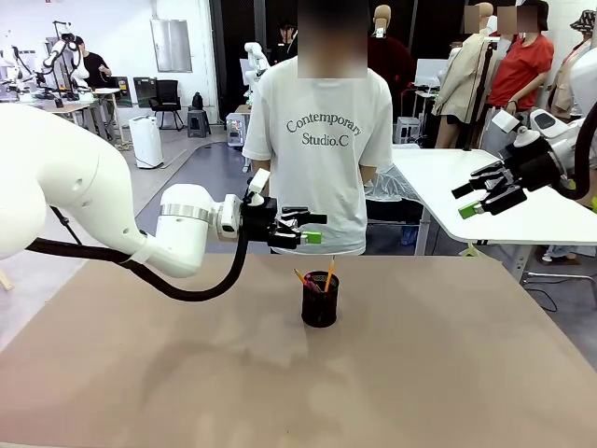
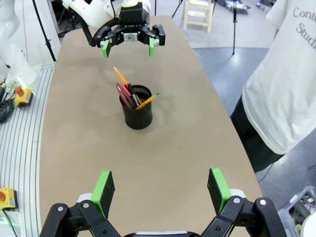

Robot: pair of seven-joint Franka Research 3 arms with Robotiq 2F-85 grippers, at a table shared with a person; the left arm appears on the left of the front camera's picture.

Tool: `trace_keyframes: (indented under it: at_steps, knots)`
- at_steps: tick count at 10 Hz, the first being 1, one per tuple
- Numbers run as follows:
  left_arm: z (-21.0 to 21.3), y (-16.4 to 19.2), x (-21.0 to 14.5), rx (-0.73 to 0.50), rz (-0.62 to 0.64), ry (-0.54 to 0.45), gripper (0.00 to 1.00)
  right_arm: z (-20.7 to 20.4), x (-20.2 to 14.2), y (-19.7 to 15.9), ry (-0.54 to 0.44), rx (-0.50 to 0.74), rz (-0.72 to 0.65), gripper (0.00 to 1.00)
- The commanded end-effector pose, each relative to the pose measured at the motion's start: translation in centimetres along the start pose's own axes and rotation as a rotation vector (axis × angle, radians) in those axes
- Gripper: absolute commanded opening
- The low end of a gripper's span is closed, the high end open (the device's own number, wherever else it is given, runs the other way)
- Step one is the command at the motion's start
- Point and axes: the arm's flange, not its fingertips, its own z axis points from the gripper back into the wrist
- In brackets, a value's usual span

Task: Place the pens into the pen holder.
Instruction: Pick up a writing instrument from the table and place it into the Pen holder.

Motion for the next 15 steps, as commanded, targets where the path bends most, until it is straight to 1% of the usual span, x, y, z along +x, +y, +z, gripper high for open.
trace_keyframes:
  at_steps: [1, 2, 3, 7, 8, 9, 10, 11, 12, 13, 14, 15]
  knots:
    - [0.4, -0.4, 0.8, 0.004, 0.019, 0.045, 1.0, 0.1, 0.3, -0.1, 0.003, -0.005, 0.003, 1.0]
    - [0.8, -0.8, 0.9, 0.055, 0.032, 0.103, 1.0, 0.1, 0.3, -0.1, 0.003, -0.005, 0.003, 1.0]
    - [0.1, 0.1, 0.1, 0.005, 0.005, 0.006, 1.0, 0.1, 0.3, -0.1, 0.003, -0.005, 0.003, 1.0]
    - [0.1, 0.1, 0.1, 0.005, 0.005, 0.006, 1.0, 0.1, 0.3, -0.1, 0.003, -0.005, 0.003, 1.0]
    - [0.0, 0.1, -0.1, 0.014, 0.016, 0.02, 1.0, 0.1, 0.3, -0.1, 0.003, -0.005, 0.003, 1.0]
    - [2.0, -0.4, 0.6, -0.073, 0.102, 0.121, 1.0, 0.1, 0.3, -0.1, 0.003, -0.005, 0.003, 1.0]
    - [3.0, -1.7, 1.7, -0.107, 0.116, 0.211, 1.0, 0.1, 0.3, -0.1, 0.003, -0.005, 0.003, 1.0]
    - [3.6, -2.0, 2.2, -0.093, 0.1, 0.284, 1.0, 0.1, 0.3, -0.1, 0.003, -0.005, 0.003, 1.0]
    - [5.6, -2.2, 3.1, -0.109, 0.069, 0.344, 1.0, 0.1, 0.3, -0.1, 0.003, -0.005, 0.003, 1.0]
    - [6.7, -3.2, 3.8, -0.093, 0.061, 0.409, 1.0, 0.1, 0.3, -0.1, 0.003, -0.005, 0.003, 1.0]
    - [8.4, -3.7, 4.6, -0.103, 0.054, 0.451, 1.0, 0.1, 0.3, -0.1, 0.003, -0.005, 0.003, 1.0]
    - [10.0, -4.4, 5.8, -0.076, 0.028, 0.487, 1.0, 0.1, 0.3, -0.1, 0.003, -0.005, 0.003, 1.0]
